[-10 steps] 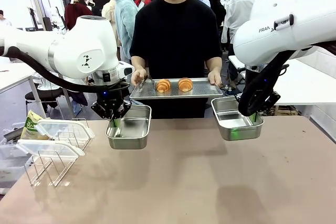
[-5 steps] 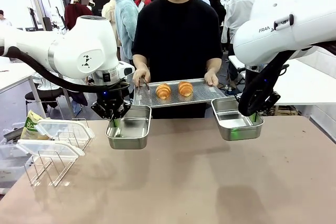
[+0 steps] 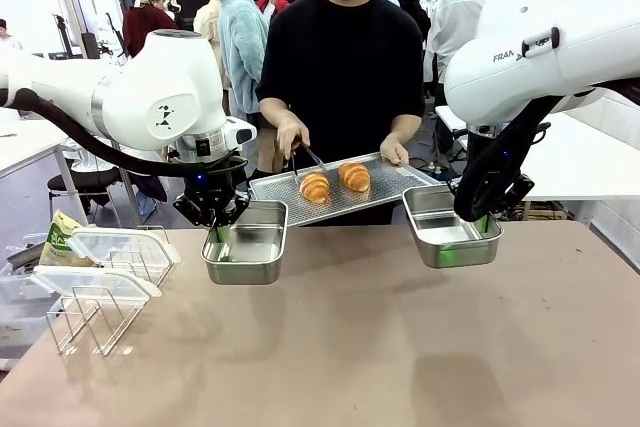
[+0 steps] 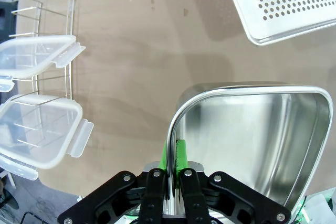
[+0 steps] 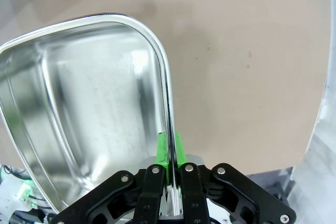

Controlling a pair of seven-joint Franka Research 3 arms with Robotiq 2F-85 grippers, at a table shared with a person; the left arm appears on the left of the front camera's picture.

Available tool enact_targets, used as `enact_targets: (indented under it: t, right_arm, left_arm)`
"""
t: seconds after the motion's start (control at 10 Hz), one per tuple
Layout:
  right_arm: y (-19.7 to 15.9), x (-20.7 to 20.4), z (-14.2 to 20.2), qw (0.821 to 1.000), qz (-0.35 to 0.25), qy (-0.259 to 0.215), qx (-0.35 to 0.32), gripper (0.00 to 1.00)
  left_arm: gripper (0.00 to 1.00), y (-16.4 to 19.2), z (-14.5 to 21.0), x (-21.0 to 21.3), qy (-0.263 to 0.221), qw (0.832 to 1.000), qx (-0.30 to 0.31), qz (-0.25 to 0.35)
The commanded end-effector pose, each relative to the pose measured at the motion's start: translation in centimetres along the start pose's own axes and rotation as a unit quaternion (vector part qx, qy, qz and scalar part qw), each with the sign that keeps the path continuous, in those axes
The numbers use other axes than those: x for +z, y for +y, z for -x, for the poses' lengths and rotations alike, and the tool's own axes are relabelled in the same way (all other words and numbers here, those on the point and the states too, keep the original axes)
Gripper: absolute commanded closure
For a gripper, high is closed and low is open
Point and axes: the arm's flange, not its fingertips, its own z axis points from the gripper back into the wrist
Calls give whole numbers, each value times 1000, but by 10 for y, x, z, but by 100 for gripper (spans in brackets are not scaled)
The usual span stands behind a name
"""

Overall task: Place the bread in airtight containers.
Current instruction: Once an object is inside an Airtight Container , place the container in the center of the table.

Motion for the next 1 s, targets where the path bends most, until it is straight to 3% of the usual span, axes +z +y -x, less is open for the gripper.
enact_targets:
  t: [0.0, 0.9]
  right_arm:
    - [-1, 1, 3, 1000, 1, -2, 0, 100]
    - [-1, 1, 3, 1000, 1, -2, 0, 100]
  left_arm:
    - [100, 1, 0, 2, -3, 1000, 0, -1]
    - [100, 1, 0, 2, -3, 1000, 0, -1]
